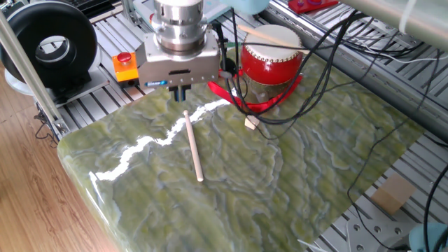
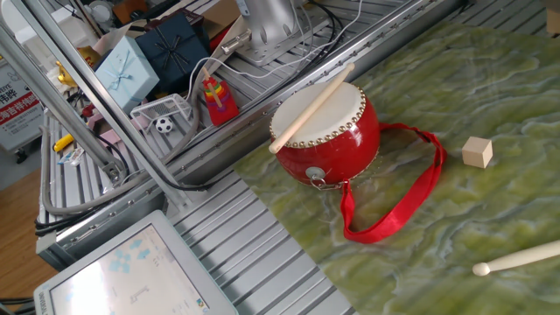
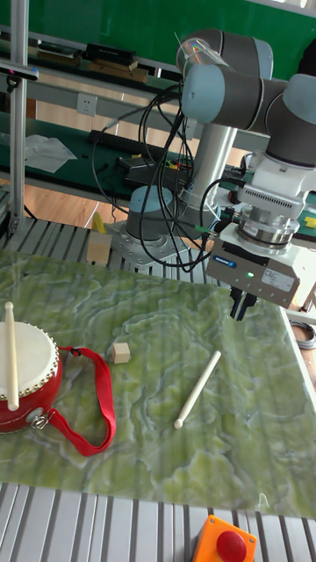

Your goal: Play the drum

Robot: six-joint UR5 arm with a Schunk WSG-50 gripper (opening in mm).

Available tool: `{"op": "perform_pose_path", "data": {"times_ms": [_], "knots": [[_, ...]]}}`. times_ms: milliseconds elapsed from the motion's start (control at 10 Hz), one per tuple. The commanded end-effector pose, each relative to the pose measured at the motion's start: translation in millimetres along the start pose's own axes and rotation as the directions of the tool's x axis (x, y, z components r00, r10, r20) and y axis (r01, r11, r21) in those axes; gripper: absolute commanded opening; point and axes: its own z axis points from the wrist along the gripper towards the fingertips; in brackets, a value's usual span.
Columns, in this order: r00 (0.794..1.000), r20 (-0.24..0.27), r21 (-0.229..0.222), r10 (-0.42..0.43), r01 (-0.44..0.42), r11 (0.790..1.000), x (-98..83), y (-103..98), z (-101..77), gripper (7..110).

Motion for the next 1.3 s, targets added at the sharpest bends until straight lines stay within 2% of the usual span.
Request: {"op": "perform_pose_path", "data": {"times_ms": [0,200,300,400,600,800,900,1000,1200], "knots": [[0.998,-0.014,0.086,-0.060,0.061,0.994,-6.3,-25.5,-1.5,7],[0.992,-0.024,0.049,-0.122,0.123,0.991,-4.0,-16.7,-1.0,7],[0.987,-0.025,0.061,-0.158,0.159,0.985,-4.7,-19.8,-1.1,7],[0.981,-0.020,0.047,-0.195,0.196,0.979,-5.7,-16.2,-0.9,7],[0.962,0.016,0.000,-0.272,0.272,0.962,-12.2,-2.7,-0.6,7],[0.968,0.038,-0.007,-0.250,0.250,0.968,-17.2,0.4,-0.8,7],[0.976,0.038,-0.014,-0.213,0.214,0.977,-17.1,1.6,-0.8,7],[0.985,0.022,0.000,-0.172,0.172,0.985,-13.8,-2.7,-0.6,7],[0.990,-0.021,-0.005,-0.136,0.136,0.991,-53.5,9.1,13.0,7]]}}
